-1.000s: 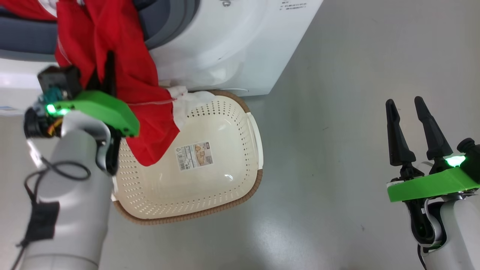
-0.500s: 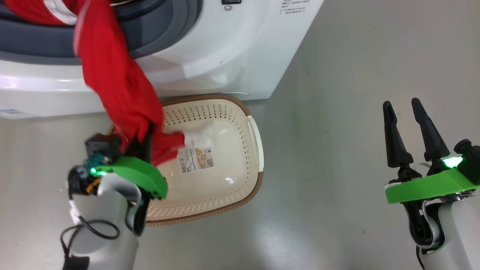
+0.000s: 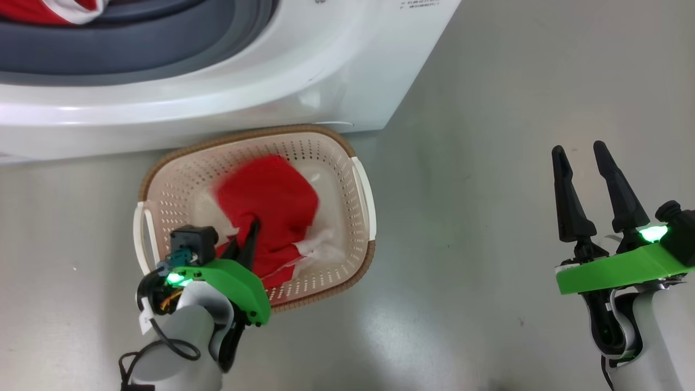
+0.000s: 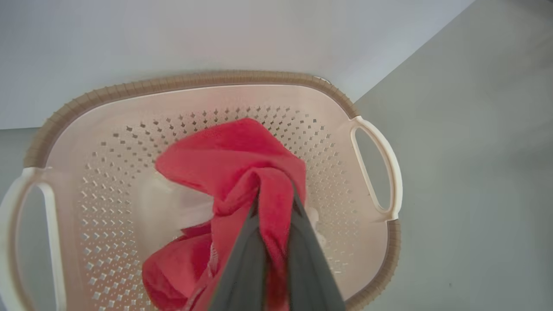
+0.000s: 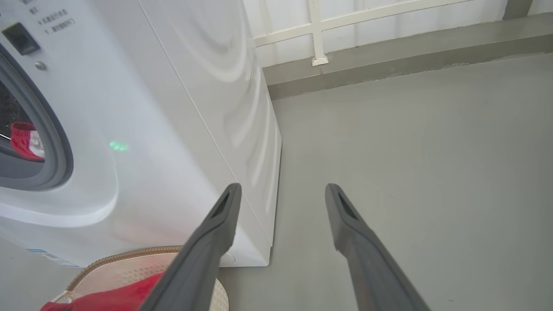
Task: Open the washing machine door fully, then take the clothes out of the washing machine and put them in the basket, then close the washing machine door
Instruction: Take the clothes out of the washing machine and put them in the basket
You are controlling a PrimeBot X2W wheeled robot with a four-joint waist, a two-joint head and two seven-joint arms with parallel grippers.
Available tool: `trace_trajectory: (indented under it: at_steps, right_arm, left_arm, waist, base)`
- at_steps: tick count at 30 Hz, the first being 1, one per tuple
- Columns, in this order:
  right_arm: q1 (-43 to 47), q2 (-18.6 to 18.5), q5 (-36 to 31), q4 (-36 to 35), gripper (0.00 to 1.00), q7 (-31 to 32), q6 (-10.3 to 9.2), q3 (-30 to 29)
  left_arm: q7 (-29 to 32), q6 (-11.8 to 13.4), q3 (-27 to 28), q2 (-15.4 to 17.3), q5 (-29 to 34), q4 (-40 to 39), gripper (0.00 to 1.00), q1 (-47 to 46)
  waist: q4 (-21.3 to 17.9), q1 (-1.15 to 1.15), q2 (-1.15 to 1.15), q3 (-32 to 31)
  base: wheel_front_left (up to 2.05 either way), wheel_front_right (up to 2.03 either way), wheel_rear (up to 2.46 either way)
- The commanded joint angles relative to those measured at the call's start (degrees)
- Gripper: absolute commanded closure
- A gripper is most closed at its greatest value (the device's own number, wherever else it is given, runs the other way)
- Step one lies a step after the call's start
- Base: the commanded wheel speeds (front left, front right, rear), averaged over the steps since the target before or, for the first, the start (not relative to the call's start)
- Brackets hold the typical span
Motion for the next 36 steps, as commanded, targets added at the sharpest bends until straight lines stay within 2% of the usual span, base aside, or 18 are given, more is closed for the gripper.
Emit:
trace_trajectory:
  at_steps: [1, 12, 31, 33, 35, 36]
  right_arm:
    - [0.10, -0.25, -0.27, -1.45, 0.00, -0.36, 0.37, 1.19]
    - [-1.76, 0.24, -0.14, -2.08, 0.00, -0.36, 0.37, 1.11]
    - [-4.45, 0.68, 0.00, -2.85, 0.00, -0.36, 0.37, 1.55]
    - [-4.54, 0.68, 0.01, -2.80, 0.00, -0.36, 0.37, 1.51]
    - [-4.51, 0.71, -0.04, -2.70, 0.00, -0.36, 0.37, 1.40]
    - [-4.47, 0.73, -0.07, -2.64, 0.00, -0.36, 0.37, 1.36]
  left_arm:
    - [-0.52, 0.53, 0.41, 1.45, -0.89, 0.27, 1.00, -0.59]
    - [-0.76, 1.67, -1.68, 1.45, -1.92, 5.65, 1.00, -6.72]
    - [-0.78, 2.83, 2.84, 2.00, 1.39, 8.10, 1.00, -11.18]
    - [-0.78, 2.80, 3.41, 2.01, 1.67, 7.91, 0.67, -11.27]
    - [-0.78, 2.76, 3.92, 2.01, 2.00, 7.76, 0.51, -11.19]
    - [-0.78, 2.75, 4.16, 2.01, 2.17, 7.72, 0.24, -11.10]
  waist:
    - [-0.29, 0.00, 0.00, 0.97]
    - [-1.18, 0.00, 0.00, 6.20]
    - [-2.71, 0.00, 0.00, 11.77]
    - [-2.74, 0.00, 0.00, 11.79]
    - [-2.72, 0.00, 0.00, 11.64]
    - [-2.70, 0.00, 0.00, 11.53]
  base:
    - [0.00, 0.00, 0.00]
    - [0.00, 0.00, 0.00]
    - [0.00, 0.00, 0.00]
    - [0.00, 0.00, 0.00]
    - [0.00, 0.00, 0.00]
    - [0.00, 0.00, 0.00]
